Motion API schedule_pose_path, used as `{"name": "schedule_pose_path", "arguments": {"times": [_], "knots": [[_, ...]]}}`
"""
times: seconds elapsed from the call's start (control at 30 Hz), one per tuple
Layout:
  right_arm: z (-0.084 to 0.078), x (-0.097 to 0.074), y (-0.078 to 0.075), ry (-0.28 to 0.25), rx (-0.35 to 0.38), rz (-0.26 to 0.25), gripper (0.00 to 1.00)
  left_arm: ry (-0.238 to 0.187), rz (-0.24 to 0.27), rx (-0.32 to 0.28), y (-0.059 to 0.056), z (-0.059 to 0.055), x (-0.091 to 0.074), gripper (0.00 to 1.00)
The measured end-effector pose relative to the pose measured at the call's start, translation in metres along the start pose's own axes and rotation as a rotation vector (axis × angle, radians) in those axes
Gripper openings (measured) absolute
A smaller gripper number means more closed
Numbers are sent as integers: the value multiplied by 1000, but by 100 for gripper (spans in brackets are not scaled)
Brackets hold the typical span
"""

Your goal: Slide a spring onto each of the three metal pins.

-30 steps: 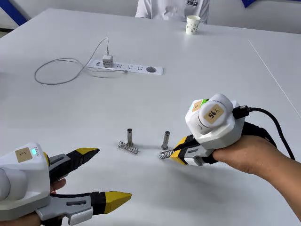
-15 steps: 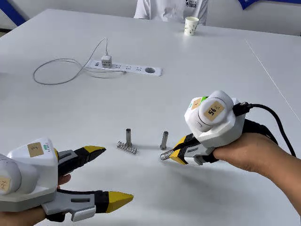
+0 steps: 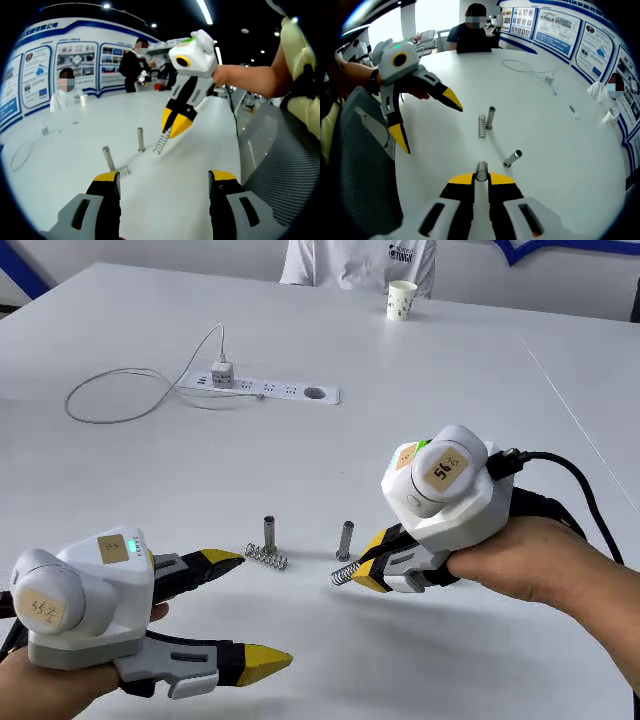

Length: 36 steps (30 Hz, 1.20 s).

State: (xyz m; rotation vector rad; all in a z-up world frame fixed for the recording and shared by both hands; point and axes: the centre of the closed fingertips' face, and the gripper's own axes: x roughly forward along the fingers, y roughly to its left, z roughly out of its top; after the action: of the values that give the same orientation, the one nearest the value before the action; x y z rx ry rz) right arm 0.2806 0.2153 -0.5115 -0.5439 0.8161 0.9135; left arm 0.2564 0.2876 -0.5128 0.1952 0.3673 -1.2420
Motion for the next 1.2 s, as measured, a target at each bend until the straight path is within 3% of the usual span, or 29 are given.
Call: {"name": "schedule_pose_path", "arguments": {"times": [0.4,0.9,1.2], "knots": [[5,-1,9,6,-13,24,11,15,-64,50,-7,5,22,64],[10,-3,19,14,-22,50,11,41,-81,127,-11,4,40,50],[12,-4,25,16,-26,71,11,59,-96,164,-13,0,43,42]]}}
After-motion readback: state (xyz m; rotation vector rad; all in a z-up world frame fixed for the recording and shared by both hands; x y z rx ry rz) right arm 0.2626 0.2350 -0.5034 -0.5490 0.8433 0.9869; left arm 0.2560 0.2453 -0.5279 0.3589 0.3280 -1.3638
